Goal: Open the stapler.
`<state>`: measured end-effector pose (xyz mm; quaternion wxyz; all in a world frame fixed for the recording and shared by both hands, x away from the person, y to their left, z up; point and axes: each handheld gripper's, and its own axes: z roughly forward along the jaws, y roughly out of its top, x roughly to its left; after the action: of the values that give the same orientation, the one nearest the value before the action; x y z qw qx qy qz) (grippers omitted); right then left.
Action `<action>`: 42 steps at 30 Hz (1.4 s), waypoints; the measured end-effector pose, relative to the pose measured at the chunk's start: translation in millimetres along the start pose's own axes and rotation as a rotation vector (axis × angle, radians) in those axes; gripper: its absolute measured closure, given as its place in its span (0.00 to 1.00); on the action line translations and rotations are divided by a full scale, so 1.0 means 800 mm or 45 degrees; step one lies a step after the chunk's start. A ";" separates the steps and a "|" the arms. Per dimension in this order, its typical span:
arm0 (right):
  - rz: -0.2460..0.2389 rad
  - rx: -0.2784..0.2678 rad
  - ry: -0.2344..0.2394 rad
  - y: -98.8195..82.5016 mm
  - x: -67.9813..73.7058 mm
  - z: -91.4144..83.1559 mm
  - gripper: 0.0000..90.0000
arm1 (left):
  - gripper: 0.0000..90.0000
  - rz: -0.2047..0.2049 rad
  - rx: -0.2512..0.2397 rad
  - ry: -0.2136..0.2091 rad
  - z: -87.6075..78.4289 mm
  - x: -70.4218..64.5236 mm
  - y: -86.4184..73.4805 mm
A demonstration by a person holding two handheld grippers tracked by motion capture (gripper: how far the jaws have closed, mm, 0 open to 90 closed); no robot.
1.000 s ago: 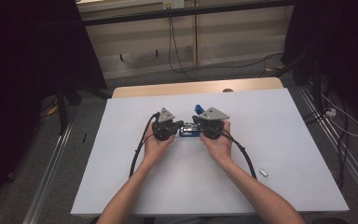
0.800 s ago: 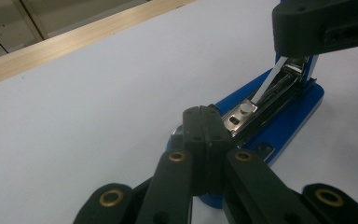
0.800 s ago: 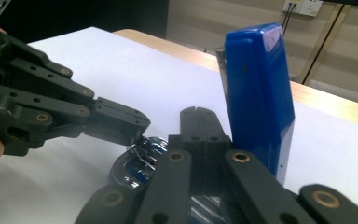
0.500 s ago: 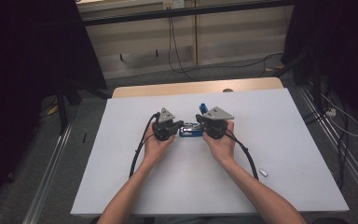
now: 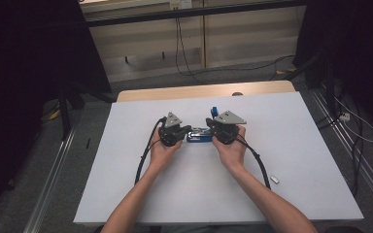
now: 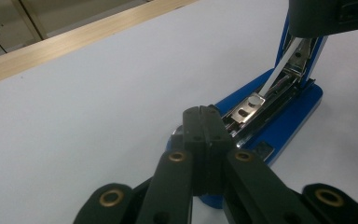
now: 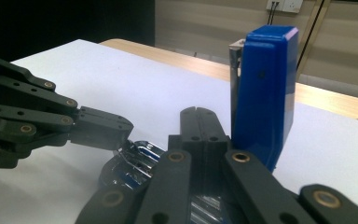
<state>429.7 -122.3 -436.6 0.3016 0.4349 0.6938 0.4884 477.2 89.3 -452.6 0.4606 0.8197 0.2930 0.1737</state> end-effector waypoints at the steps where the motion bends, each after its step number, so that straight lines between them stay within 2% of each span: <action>1: -0.002 -0.002 -0.009 0.000 0.000 -0.001 1.00 | 1.00 0.000 -0.001 0.000 0.000 0.000 0.000; 13: 0.002 -0.018 -0.004 -0.002 -0.002 -0.002 1.00 | 1.00 0.000 -0.004 -0.001 0.000 -0.001 0.000; 21: 0.004 -0.023 -0.013 -0.001 -0.004 -0.005 1.00 | 1.00 0.025 0.005 0.012 0.000 -0.002 0.000; 29: 0.012 -0.042 -0.043 -0.002 -0.018 -0.013 1.00 | 1.00 0.020 0.002 0.010 0.000 -0.002 0.000; 31: 0.021 -0.043 -0.035 -0.003 -0.021 -0.015 1.00 | 1.00 0.017 0.000 0.010 0.000 -0.001 0.000; 35: -0.009 -0.036 -0.041 -0.005 -0.023 -0.018 1.00 | 1.00 0.015 -0.006 0.011 0.000 -0.002 -0.001; 42: -0.005 -0.031 -0.029 -0.005 -0.026 -0.019 1.00 | 1.00 0.014 -0.006 0.011 0.000 -0.002 -0.001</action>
<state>424.6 -147.7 -435.3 0.3158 0.4354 0.6852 0.4911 475.7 88.8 -453.2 0.4602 0.8196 0.2898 0.1803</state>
